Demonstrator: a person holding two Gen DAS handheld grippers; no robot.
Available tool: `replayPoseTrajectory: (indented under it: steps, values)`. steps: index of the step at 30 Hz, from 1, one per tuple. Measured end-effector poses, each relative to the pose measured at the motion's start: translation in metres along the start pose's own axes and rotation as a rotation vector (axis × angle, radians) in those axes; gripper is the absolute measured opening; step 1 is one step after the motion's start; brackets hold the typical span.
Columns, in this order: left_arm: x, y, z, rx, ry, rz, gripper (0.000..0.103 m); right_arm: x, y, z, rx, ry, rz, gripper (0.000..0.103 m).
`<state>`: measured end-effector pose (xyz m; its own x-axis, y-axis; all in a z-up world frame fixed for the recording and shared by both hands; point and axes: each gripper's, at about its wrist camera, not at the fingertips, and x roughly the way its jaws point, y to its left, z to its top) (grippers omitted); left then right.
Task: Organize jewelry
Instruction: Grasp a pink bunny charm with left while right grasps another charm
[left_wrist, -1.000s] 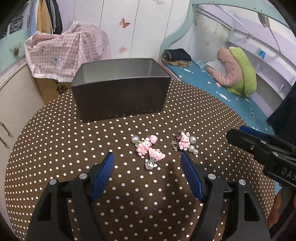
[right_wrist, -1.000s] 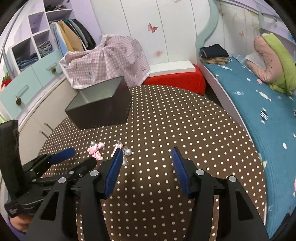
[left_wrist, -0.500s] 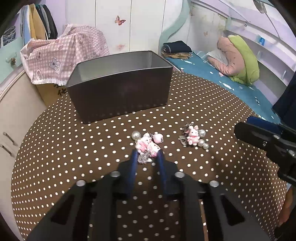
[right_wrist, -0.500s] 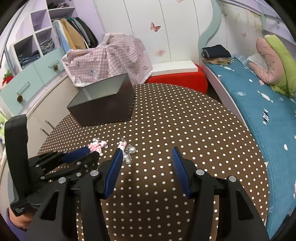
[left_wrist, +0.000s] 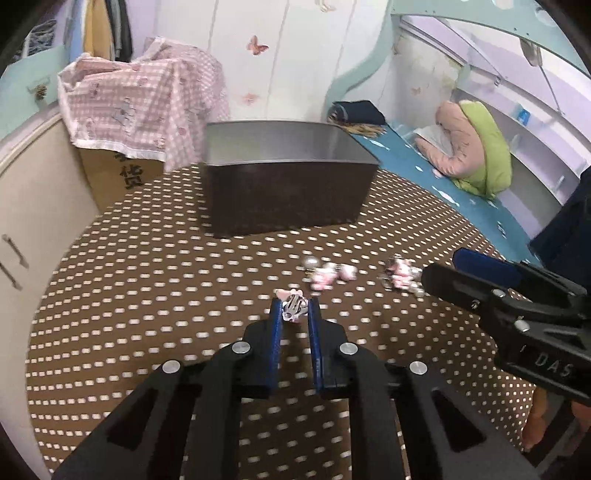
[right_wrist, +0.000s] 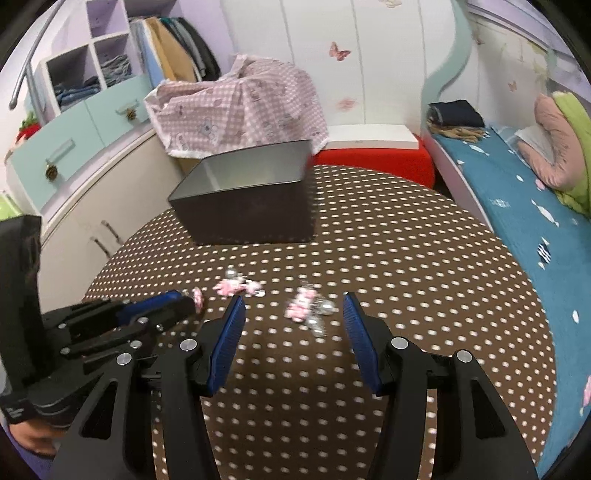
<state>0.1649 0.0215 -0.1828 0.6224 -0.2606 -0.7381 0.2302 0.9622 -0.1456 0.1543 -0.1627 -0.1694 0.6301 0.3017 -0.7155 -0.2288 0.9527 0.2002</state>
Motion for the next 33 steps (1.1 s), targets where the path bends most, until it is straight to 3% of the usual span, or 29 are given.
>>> replayPoseTrajectory:
  steps: [10,18,21,22,26,33]
  values:
    - [-0.015,0.038,-0.004,-0.076,-0.026,0.031,0.013,0.039,0.047,0.008,-0.075,0.058,0.036,0.054]
    - [-0.015,0.044,-0.006,-0.091,-0.026,0.017,0.013,0.069,0.051,0.01,-0.08,0.1,0.021,0.053]
    - [-0.013,0.045,-0.006,-0.094,-0.023,0.007,0.013,0.071,0.05,0.011,-0.091,0.092,0.003,0.044]
    - [-0.012,0.045,-0.006,-0.096,-0.022,0.005,0.013,0.071,0.049,0.011,-0.093,0.093,0.003,0.032]
    - [-0.011,0.042,-0.005,-0.095,-0.019,-0.006,0.013,0.07,0.042,0.011,-0.086,0.089,0.002,0.017]
    - [-0.012,0.039,0.001,-0.095,-0.024,-0.026,0.013,0.057,0.034,0.012,-0.084,0.059,0.016,0.015]
